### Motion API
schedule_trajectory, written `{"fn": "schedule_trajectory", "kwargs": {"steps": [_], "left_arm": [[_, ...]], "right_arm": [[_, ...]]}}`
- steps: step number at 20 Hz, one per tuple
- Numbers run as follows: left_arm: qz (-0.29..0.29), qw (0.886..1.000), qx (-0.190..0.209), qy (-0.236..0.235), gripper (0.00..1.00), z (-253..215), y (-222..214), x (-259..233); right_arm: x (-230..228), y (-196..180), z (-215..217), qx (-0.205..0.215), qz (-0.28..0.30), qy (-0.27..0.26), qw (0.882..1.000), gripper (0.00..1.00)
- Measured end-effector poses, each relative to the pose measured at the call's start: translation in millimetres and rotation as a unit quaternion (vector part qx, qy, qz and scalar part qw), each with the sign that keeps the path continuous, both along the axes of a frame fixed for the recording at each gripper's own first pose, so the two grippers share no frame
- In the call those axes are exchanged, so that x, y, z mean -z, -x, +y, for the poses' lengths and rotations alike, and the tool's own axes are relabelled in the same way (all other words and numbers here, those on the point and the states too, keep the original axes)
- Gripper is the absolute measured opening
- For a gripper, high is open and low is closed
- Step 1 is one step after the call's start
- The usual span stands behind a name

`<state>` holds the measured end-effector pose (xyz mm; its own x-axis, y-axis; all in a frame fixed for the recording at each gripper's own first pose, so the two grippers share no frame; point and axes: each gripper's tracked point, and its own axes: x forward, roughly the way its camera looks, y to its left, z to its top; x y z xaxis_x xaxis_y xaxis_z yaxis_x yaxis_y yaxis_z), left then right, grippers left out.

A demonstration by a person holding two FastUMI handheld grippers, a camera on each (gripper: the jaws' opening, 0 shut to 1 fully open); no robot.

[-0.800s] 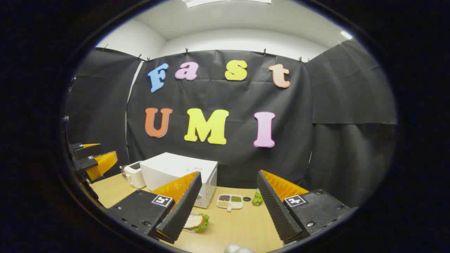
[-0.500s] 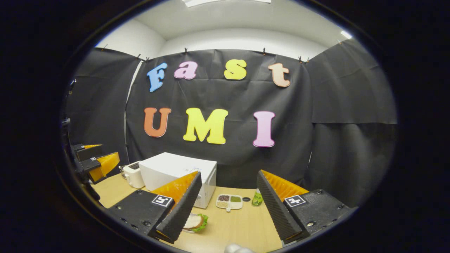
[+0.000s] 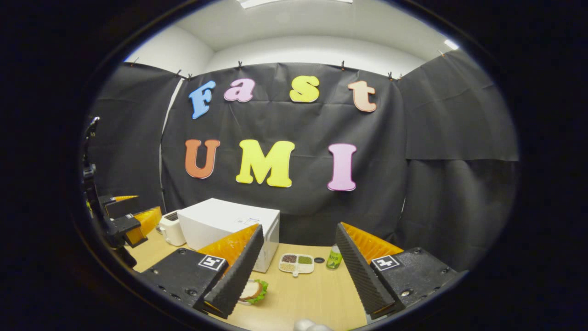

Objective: Open the microwave oven with the left hand, put the food in, and close the microwave oven.

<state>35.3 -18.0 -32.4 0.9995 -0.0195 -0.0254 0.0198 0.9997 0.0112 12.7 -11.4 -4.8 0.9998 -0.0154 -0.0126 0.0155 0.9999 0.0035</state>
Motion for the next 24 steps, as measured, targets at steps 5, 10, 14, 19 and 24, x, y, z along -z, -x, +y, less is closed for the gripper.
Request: {"fn": "schedule_trajectory", "kwargs": {"steps": [5,10,14,19,24], "left_arm": [[0.001,0.999,0.04,0.008,0.97,-32.6,-39.9,51.4],[0.055,0.997,0.061,0.007,0.97,-67.9,-98.8,137.2],[0.086,0.994,0.068,-0.002,0.97,-88.7,-148.6,192.3],[0.083,0.994,0.074,-0.018,0.64,-105.2,-198.0,228.6],[0.088,0.992,0.095,0.012,0.25,-114.2,-204.5,235.7]], "right_arm": [[2.1,-3.1,-7.6,0.008,0.01,0.003,1.0,0.94],[-2.9,2.8,-16.0,0.032,0.015,0.027,0.999,0.94],[1.3,4.3,-19.1,0.051,0.032,0.036,0.998,0.94],[9.2,10.7,-28.7,0.078,0.056,0.053,0.994,1.0],[13.7,14.7,-35.9,0.089,0.068,0.047,0.993,1.0]]}}
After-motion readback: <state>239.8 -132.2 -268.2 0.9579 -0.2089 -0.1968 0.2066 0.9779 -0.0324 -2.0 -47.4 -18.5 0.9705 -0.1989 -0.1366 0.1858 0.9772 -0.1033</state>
